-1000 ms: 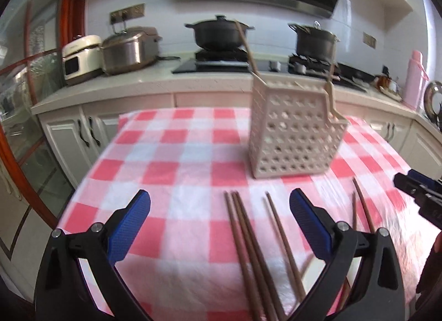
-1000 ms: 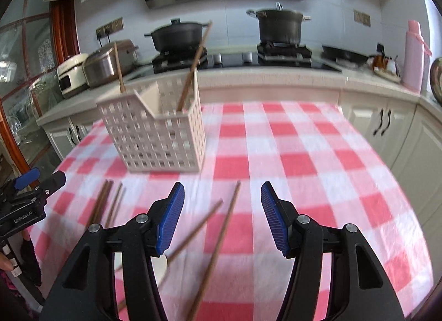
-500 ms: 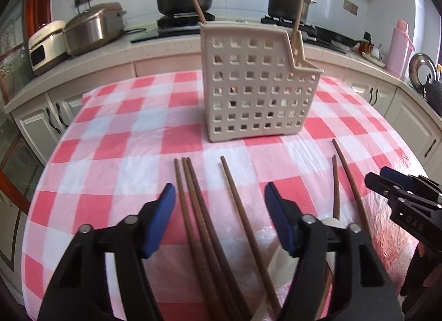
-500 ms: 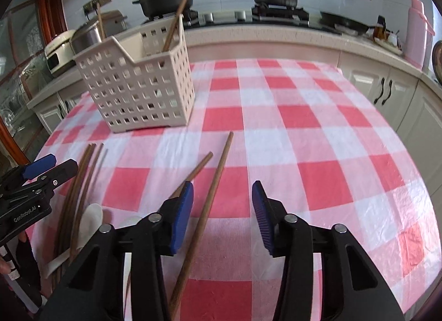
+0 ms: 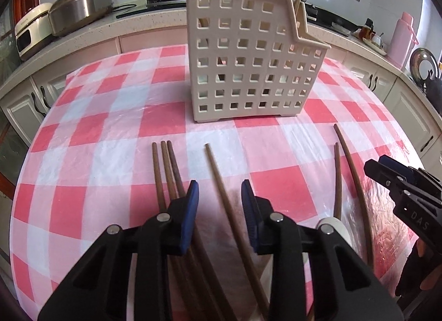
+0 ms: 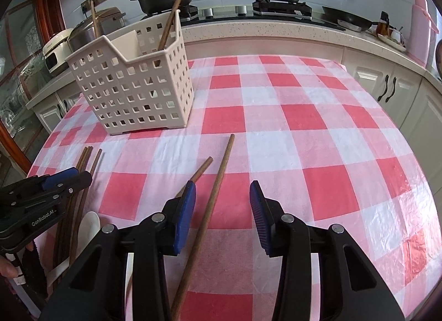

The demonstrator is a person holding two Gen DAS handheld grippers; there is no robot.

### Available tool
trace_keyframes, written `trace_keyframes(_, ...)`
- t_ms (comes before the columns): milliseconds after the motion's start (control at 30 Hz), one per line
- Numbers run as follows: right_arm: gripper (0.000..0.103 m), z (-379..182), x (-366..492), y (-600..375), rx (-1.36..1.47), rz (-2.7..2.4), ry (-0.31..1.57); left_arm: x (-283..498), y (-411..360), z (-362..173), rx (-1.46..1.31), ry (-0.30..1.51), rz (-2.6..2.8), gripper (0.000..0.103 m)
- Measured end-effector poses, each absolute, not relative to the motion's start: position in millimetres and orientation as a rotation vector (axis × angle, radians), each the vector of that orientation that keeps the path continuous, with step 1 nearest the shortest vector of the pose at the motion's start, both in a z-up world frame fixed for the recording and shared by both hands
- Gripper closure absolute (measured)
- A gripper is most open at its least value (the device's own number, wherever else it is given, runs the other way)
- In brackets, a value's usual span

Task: Organize utensils
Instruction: 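Move the right gripper back to the chopsticks and grasp another one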

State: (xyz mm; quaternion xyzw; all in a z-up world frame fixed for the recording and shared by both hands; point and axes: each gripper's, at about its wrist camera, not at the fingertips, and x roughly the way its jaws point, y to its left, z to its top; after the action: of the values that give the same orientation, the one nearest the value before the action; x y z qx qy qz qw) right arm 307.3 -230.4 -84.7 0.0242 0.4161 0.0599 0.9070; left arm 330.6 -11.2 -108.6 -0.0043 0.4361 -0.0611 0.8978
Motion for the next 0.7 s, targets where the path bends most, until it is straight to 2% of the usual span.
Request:
trace_keyframes(233,0.069,-92.0,312.8,-228.4,0.037,0.133,0.899,338.0,-12.7,-115.2,-0.022,0.945,-0.125,0.075)
trace_keyframes(333,0.069,-96.1,317.9,-224.7,0.026,0.134,0.923,339.8,-11.7,-119.1,-0.016,0.957,-0.125,0.082)
trace_keyframes(400,0.070,-98.0,320.9,-221.2,0.010,0.136,0.931,339.7,-10.9,-119.4,-0.008,0.954,-0.125,0.091)
trace_keyframes(500,0.073,-101.5,326.5,-216.6,-0.008,0.125,0.947,339.7,-9.6,-119.5,-0.013,0.953,-0.139,0.092)
trace_keyframes(600,0.078,-101.6,330.2,-216.5,-0.015,0.103,0.949,336.9,-11.2,-117.2,-0.011,0.939,-0.159,0.096)
trace_keyframes(667,0.085,-101.4,331.5,-219.0,-0.017,0.091,0.951,334.0,-13.0,-113.9,-0.002,0.923,-0.168,0.097)
trace_keyframes(700,0.093,-101.3,331.7,-220.7,-0.022,0.085,0.950,332.5,-13.9,-112.4,0.002,0.916,-0.170,0.097)
